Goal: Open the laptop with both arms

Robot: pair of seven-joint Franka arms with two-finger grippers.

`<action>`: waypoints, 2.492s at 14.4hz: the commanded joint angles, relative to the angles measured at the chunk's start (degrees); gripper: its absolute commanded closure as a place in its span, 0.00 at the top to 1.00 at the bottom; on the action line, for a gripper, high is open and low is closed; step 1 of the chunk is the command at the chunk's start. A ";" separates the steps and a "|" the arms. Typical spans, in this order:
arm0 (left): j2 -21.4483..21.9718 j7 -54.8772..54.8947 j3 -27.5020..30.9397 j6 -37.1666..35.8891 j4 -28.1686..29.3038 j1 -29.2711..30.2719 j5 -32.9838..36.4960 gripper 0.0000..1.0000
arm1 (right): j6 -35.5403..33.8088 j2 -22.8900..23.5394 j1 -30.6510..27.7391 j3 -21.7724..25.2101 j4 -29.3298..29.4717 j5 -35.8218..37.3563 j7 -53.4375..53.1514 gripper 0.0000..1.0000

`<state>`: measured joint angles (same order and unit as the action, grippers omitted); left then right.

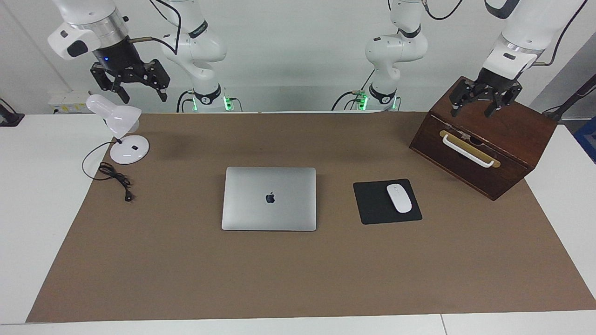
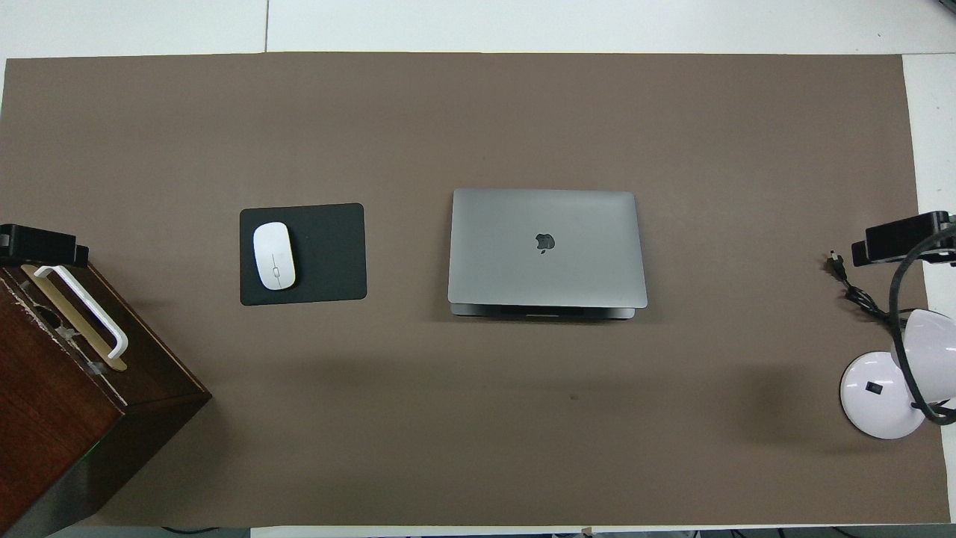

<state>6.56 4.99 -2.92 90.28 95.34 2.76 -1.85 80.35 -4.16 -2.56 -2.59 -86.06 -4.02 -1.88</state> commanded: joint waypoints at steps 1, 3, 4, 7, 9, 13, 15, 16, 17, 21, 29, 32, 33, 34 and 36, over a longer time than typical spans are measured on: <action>1.09 0.37 0.02 -0.36 0.90 -0.04 -0.26 1.00 | -0.03 -0.41 -0.25 -0.23 -0.42 -1.69 1.79 1.00; 1.09 0.28 0.02 -0.54 0.90 -0.04 -0.26 1.00 | -0.02 -0.67 -0.25 -1.62 -0.69 -2.66 3.01 1.00; 1.09 0.28 0.02 -0.63 0.90 -0.04 -0.26 1.00 | 0.07 -0.67 -0.25 -2.50 -0.69 -2.66 4.33 1.00; 1.09 0.28 0.02 -0.72 0.90 -0.04 -0.26 1.00 | 3.03 -0.50 -0.16 -4.78 -1.56 -2.75 5.40 1.00; 1.09 0.19 0.02 -0.54 0.90 -0.12 -0.26 0.92 | 5.60 -0.41 0.19 -7.77 -3.14 -2.75 5.13 1.00; 1.00 0.10 0.02 -0.02 0.81 -0.12 -0.26 0.00 | 9.99 -0.23 0.54 -10.42 -7.01 -2.84 4.87 1.00; 0.91 0.10 0.02 1.03 0.81 -0.13 -0.35 0.00 | 11.57 0.38 0.54 -10.42 -7.98 -3.62 4.96 1.00; 0.83 0.10 0.02 2.61 0.99 -0.21 -0.44 0.00 | 12.80 0.47 0.54 -10.42 -8.94 -4.50 4.70 1.00; 0.65 0.19 -0.16 4.28 1.16 -0.30 -0.70 0.00 | 14.20 0.47 0.54 -10.42 -10.25 -5.21 4.52 1.00; 0.38 0.37 -0.42 9.74 1.87 -1.97 -1.14 0.00 | 20.19 0.38 0.36 -10.07 -14.92 -7.15 1.44 1.00; 14.86 1.07 -0.42 30.70 31.96 -7.50 -7.20 0.00 | 22.83 0.03 0.36 -8.66 -17.64 -8.20 -5.81 0.91; 20.59 1.07 -0.42 40.83 43.58 -10.92 -8.00 0.00 | 23.18 -0.58 0.54 -8.66 -18.87 -12.05 -16.88 0.92; 21.82 1.07 -0.42 43.90 46.83 -12.41 -8.00 0.00 | 23.36 -0.85 0.54 -8.66 -19.31 -13.11 -21.63 0.92; 22.79 1.07 -0.42 47.59 49.91 -13.65 -8.00 0.00 | 23.53 -0.94 0.54 -8.75 -19.58 -14.43 -25.85 0.92; 23.41 0.54 -0.42 53.92 54.76 -16.72 -8.00 0.00 | 24.49 -1.63 1.85 -8.93 -20.72 -17.24 -35.77 0.93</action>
<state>26.76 5.57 -4.02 137.60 143.35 -10.73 -8.78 102.41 -3.35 -1.54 -11.26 -103.40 -18.21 -29.30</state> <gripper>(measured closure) 0.991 0.093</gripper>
